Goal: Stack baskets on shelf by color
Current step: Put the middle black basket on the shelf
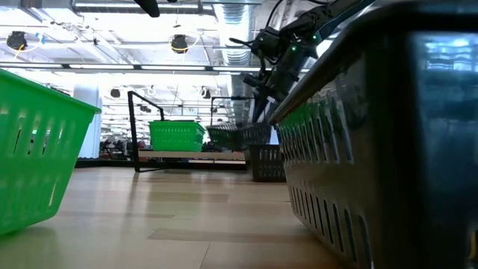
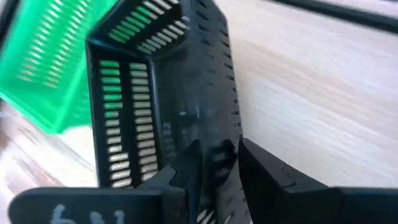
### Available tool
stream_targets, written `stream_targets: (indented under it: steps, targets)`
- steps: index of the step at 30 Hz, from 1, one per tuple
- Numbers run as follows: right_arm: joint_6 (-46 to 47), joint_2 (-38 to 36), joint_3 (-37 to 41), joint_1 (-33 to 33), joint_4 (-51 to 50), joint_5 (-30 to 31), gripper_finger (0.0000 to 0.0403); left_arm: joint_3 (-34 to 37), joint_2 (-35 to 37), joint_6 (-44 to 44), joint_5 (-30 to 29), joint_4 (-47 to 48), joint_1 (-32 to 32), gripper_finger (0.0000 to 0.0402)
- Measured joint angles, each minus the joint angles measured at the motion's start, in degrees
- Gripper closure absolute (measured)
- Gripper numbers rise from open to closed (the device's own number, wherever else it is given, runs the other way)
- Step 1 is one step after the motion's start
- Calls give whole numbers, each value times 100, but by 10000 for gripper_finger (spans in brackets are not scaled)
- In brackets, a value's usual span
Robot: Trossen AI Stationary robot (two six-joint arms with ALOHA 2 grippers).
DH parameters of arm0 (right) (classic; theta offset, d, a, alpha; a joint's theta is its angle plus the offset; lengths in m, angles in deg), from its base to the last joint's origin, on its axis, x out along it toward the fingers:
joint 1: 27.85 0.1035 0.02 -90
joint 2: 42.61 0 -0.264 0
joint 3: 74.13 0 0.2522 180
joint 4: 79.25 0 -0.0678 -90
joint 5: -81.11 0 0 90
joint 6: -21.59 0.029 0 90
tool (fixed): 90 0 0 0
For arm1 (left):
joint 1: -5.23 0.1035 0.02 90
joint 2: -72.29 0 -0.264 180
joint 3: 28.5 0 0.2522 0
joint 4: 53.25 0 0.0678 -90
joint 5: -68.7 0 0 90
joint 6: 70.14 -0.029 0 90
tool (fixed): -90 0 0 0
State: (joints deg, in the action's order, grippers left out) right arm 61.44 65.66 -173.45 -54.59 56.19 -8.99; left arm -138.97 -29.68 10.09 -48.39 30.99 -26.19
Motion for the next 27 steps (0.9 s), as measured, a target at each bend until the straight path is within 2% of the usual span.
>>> stream_targets:
  steps: [6,15,20,24,27]
  targets:
    - [-2,46,4,41,-394,289,268,0,0,-69,0,-110,0,271]
    - [-135,33,9,-6,-407,291,268,0,0,-99,0,-144,0,271]
    - [-400,-107,-87,-88,-567,179,270,0,0,-98,-2,-144,2,271]
    - [-648,-117,-474,-102,-868,105,269,0,0,-98,-14,-140,2,271]
    - [-1107,-123,-821,-25,-1121,-329,270,0,2,-98,-33,-57,17,271]
